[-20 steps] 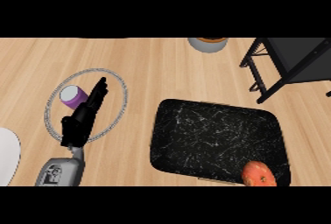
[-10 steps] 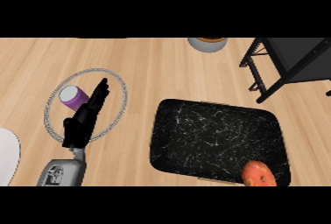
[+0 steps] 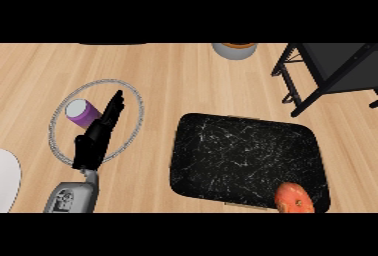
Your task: Pick the lemon from the tray and place it in the tiered shelf
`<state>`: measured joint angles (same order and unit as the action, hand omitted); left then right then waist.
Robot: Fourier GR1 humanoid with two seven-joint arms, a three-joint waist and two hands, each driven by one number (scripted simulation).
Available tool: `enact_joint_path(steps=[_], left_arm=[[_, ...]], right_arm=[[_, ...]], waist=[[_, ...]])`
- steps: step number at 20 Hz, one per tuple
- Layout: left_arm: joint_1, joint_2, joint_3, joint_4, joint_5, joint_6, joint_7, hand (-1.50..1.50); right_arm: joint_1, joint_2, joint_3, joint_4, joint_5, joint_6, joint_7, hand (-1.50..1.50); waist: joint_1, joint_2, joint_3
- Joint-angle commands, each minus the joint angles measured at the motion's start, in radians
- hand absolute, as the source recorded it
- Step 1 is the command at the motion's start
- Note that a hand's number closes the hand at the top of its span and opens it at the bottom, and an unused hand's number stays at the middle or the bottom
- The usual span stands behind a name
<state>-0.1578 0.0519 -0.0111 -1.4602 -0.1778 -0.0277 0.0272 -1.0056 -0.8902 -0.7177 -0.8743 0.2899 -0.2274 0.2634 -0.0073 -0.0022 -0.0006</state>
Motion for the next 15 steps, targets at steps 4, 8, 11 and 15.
enact_joint_path(steps=[4, 8, 11, 15], left_arm=[[-0.023, 0.036, 0.047, 0.015, 0.027, -0.018, -0.001, 0.00], [-0.004, -0.023, -0.016, -0.043, -0.016, 0.028, 0.046, 0.00], [-0.038, -0.005, 0.022, 0.045, 0.000, 0.020, -0.006, 0.00], [0.019, 0.026, 0.041, 0.043, 0.016, -0.004, -0.069, 0.00]], right_arm=[[0.191, -0.224, -0.120, 0.097, -0.087, 0.254, 0.086, -1.50], [0.316, -0.330, -0.203, 0.171, -0.134, 0.370, 0.023, -1.50], [0.425, -0.405, -0.255, 0.272, -0.149, 0.483, -0.105, -1.50], [0.540, -0.488, -0.364, 0.406, -0.199, 0.575, -0.208, -1.50]], waist=[[-0.023, -0.002, 0.002], [-0.015, -0.002, 0.003], [-0.024, 0.003, 0.003], [-0.015, 0.003, 0.004]])
